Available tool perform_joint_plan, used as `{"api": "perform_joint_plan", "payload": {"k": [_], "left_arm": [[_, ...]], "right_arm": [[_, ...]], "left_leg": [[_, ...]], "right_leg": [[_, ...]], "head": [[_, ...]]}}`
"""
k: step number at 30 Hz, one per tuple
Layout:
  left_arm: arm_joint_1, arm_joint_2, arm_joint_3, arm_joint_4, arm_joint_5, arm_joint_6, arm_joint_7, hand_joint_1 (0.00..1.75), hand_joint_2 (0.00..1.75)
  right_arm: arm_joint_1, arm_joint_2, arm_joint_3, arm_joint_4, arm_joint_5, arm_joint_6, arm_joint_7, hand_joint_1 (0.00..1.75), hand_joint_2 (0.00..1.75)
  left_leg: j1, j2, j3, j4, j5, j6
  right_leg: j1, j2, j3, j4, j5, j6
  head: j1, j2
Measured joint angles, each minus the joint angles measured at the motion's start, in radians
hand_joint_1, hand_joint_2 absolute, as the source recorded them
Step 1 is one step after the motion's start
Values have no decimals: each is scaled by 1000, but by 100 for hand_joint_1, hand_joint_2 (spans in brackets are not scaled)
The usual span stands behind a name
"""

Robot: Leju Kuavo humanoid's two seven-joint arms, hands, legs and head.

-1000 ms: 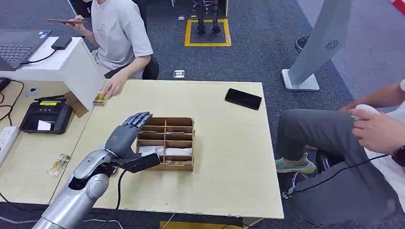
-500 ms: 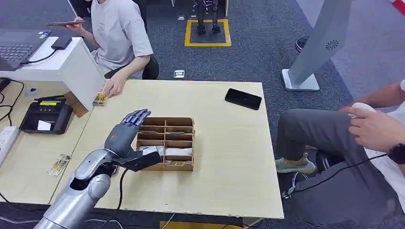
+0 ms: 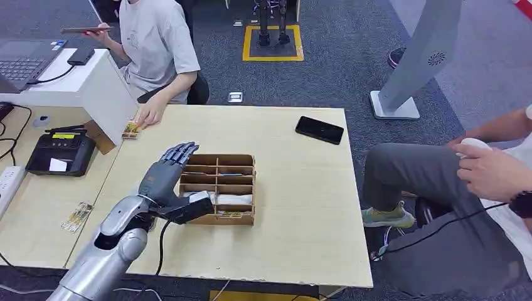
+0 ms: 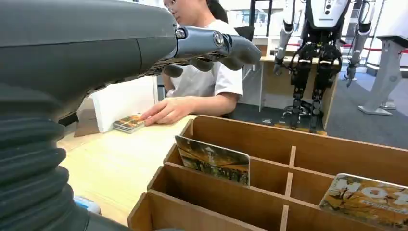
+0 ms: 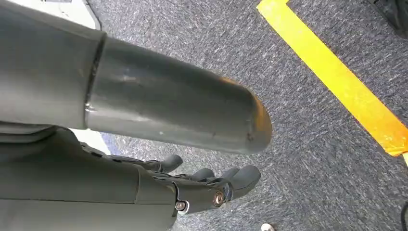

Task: Pass the card to the sensor for recognition and then transmit it.

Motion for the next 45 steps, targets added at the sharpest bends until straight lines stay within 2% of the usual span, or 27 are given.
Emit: {"api": "perform_joint_plan", "payload": {"k": [38, 39, 41, 45], "left_arm": [[-7, -6, 0, 29, -9, -3, 3, 0, 175], [-7, -6, 0, 29, -9, -3, 3, 10, 175], [-7, -6, 0, 30, -9, -3, 3, 175, 175], [-7, -5, 0, 30, -11, -7, 1, 175, 175]], "right_arm": [[-10, 2, 21, 0, 0, 0, 3, 0, 0], [-10, 2, 22, 0, 0, 0, 3, 0, 0], [-10, 2, 23, 0, 0, 0, 3, 0, 0], [-10, 2, 24, 0, 0, 0, 7, 0, 0]], "left_leg": [[0, 0, 0, 0, 0, 0], [0, 0, 0, 0, 0, 0], [0, 0, 0, 0, 0, 0], [0, 0, 0, 0, 0, 0]], "right_leg": [[0, 0, 0, 0, 0, 0], [0, 0, 0, 0, 0, 0], [0, 0, 0, 0, 0, 0], [0, 0, 0, 0, 0, 0]], "head": [[0, 0], [0, 0], [0, 0], [0, 0]]}}
